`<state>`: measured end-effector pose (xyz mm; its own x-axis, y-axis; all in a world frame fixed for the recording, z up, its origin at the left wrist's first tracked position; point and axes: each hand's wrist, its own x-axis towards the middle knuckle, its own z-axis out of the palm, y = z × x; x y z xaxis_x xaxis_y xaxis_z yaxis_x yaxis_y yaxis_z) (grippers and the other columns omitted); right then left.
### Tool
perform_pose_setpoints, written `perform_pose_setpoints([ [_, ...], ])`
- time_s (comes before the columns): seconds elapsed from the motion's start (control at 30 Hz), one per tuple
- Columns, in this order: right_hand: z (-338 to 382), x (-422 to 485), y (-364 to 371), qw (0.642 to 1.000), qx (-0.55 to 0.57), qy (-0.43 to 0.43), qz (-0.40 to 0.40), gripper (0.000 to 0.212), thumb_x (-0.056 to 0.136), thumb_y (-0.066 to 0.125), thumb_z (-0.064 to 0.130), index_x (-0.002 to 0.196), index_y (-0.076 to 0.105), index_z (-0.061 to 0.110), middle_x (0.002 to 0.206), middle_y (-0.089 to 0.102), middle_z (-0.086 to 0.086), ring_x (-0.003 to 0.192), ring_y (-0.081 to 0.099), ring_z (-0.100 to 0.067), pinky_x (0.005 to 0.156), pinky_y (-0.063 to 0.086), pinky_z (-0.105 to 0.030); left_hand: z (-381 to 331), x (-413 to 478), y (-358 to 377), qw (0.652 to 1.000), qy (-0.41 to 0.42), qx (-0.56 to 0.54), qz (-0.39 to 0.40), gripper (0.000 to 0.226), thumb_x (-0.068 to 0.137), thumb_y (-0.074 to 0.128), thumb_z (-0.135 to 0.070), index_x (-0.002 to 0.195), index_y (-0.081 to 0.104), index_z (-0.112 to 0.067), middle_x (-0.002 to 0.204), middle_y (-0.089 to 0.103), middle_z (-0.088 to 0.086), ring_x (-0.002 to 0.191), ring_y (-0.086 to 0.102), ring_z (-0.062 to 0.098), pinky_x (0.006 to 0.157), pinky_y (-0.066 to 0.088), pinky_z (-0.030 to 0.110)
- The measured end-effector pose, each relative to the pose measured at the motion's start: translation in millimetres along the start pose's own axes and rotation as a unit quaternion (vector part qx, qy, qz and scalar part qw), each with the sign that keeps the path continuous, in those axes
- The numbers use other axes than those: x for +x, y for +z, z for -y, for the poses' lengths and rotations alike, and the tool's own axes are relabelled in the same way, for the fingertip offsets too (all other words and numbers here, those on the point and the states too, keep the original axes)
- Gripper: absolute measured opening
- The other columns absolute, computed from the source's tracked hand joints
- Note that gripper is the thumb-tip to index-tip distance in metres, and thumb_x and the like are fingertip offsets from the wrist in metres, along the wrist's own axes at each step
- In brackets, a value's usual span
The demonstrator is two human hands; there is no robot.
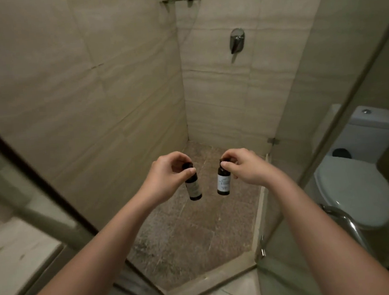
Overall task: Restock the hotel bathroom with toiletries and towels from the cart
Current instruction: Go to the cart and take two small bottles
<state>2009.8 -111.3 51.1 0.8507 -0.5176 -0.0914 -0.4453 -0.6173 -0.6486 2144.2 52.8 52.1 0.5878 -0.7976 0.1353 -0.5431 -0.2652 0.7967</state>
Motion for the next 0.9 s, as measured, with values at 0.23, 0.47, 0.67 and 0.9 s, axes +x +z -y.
perform_pose_setpoints([
  [0.23, -33, 94, -30, 1.000, -0.008, 0.015, 0.001, 0.019, 0.095, 0.051, 0.025, 0.106, 0.062, 0.014, 0.094, 0.058, 0.002, 0.078, 0.051, -0.014, 0.072, 0.041, -0.028, 16, 127, 22, 1.000, 0.017, -0.004, 0.019, 0.011, 0.080, 0.072, -0.016, 0.086, 0.063, -0.018, 0.081, 0.065, -0.006, 0.076, 0.061, 0.006, 0.073, 0.047, 0.018],
  [0.47, -35, 223, -93, 0.999, -0.023, 0.026, -0.032, 0.020, 0.095, 0.051, 0.022, 0.108, 0.062, 0.011, 0.096, 0.060, 0.000, 0.080, 0.051, -0.015, 0.073, 0.038, -0.026, 27, 284, 13, 0.999, 0.025, 0.016, 0.044, 0.013, 0.080, 0.071, -0.018, 0.092, 0.066, -0.016, 0.087, 0.066, -0.004, 0.084, 0.062, 0.010, 0.078, 0.046, 0.021],
  [0.67, -10, 312, -159, 0.997, -0.041, 0.005, -0.072, 0.022, 0.095, 0.051, 0.021, 0.111, 0.061, 0.009, 0.093, 0.058, 0.002, 0.076, 0.050, -0.013, 0.071, 0.035, -0.022, 7, 400, -29, 0.995, 0.080, 0.031, 0.060, 0.012, 0.079, 0.072, -0.018, 0.088, 0.065, -0.019, 0.088, 0.068, -0.003, 0.086, 0.065, 0.012, 0.085, 0.051, 0.028],
  [0.9, 13, 402, -218, 0.992, -0.066, -0.034, -0.102, 0.020, 0.096, 0.048, 0.024, 0.109, 0.060, 0.015, 0.096, 0.059, 0.004, 0.078, 0.053, -0.014, 0.071, 0.038, -0.027, -13, 503, -69, 0.990, 0.125, 0.025, 0.063, 0.011, 0.080, 0.071, -0.018, 0.089, 0.066, -0.019, 0.088, 0.068, -0.003, 0.086, 0.064, 0.008, 0.080, 0.049, 0.021],
])
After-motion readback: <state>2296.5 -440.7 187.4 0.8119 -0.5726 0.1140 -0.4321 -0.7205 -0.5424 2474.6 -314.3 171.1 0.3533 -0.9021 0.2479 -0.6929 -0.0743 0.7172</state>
